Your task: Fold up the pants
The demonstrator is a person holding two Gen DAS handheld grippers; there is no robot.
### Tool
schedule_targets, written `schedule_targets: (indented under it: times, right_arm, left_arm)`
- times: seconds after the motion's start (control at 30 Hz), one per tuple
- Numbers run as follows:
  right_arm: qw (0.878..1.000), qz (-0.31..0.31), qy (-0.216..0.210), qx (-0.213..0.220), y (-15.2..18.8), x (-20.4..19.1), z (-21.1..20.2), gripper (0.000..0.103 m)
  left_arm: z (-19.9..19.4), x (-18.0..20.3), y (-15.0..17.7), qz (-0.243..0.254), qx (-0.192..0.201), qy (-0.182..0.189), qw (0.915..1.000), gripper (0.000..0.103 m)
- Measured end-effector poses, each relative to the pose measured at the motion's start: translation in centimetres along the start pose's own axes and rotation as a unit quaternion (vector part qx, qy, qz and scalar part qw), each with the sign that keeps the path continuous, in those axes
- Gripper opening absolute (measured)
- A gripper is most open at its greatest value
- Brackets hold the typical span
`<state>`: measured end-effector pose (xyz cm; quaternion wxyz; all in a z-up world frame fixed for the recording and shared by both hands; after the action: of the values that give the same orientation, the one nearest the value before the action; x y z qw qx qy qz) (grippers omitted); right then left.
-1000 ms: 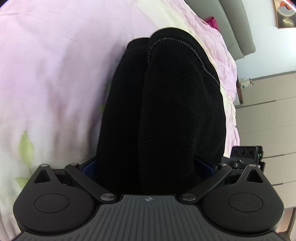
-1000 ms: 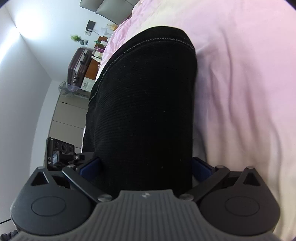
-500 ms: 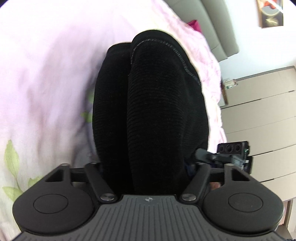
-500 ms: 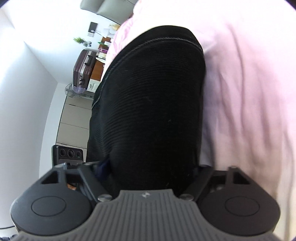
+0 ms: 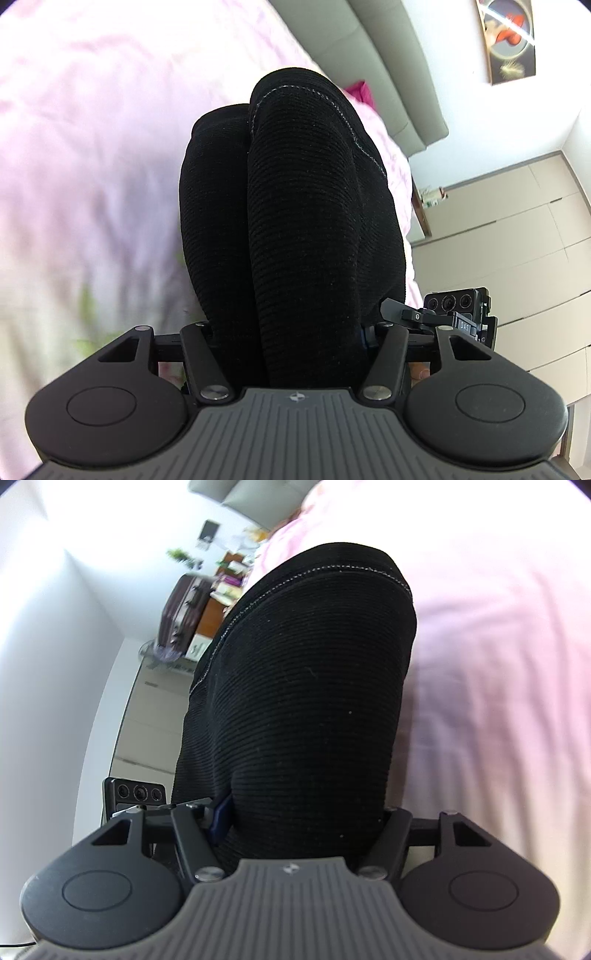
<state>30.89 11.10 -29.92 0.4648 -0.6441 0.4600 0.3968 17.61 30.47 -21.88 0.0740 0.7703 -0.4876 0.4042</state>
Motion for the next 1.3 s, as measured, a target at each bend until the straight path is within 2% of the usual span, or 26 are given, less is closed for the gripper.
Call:
schedule_targets:
  times: [0.37, 0.6, 0.77, 1.03, 1.17, 1.3]
  right_arm:
    - [0.997, -0.048, -0.048, -0.037, -0.8, -11.6, 11.1, 0.060]
    - [0.994, -0.057, -0.070, -0.059, 0.1, -15.3, 17.9, 0.060]
    - [0.993, -0.055, -0.070, -0.075, 1.1, -14.7, 21.6, 0.060]
    - [0.994, -0.016, -0.052, -0.090, 3.2, -9.5, 25.8, 0.060]
    - [0.995, 0.007, -0.036, -0.097, 4.2, -6.9, 26.9, 0.060]
    - [0.995, 0.011, -0.037, -0.097, 5.0, -6.2, 27.8, 0.061]
  left_arm:
    - [-14.7, -2.5, -2.6, 0.008, 0.075, -0.042, 0.9962, 0.065]
    - [-19.2, -6.1, -2.1, -0.007, 0.094, -0.063, 0.9935, 0.065]
    - [-19.7, -10.0, -1.7, -0.024, 0.087, -0.075, 0.9931, 0.065]
    - [-16.6, -15.3, -0.3, -0.063, 0.055, -0.094, 0.9921, 0.065]
    - [-15.1, -16.6, 0.3, -0.069, 0.043, -0.097, 0.9919, 0.065]
    - [-15.0, -17.0, 0.3, -0.070, 0.042, -0.090, 0.9926, 0.066]
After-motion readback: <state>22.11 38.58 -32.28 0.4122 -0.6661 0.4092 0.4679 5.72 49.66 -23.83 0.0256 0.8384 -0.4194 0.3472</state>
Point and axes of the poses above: each gripper's, at about its wrist camera, not at the fingertips, and z roughly the way its jaws point, x to its right, y to its underside, the point moved 9 cm from there along z, roughly the way its jaws point, and after that the axes turned 12 degrees about -y, right-handed, at the moved point
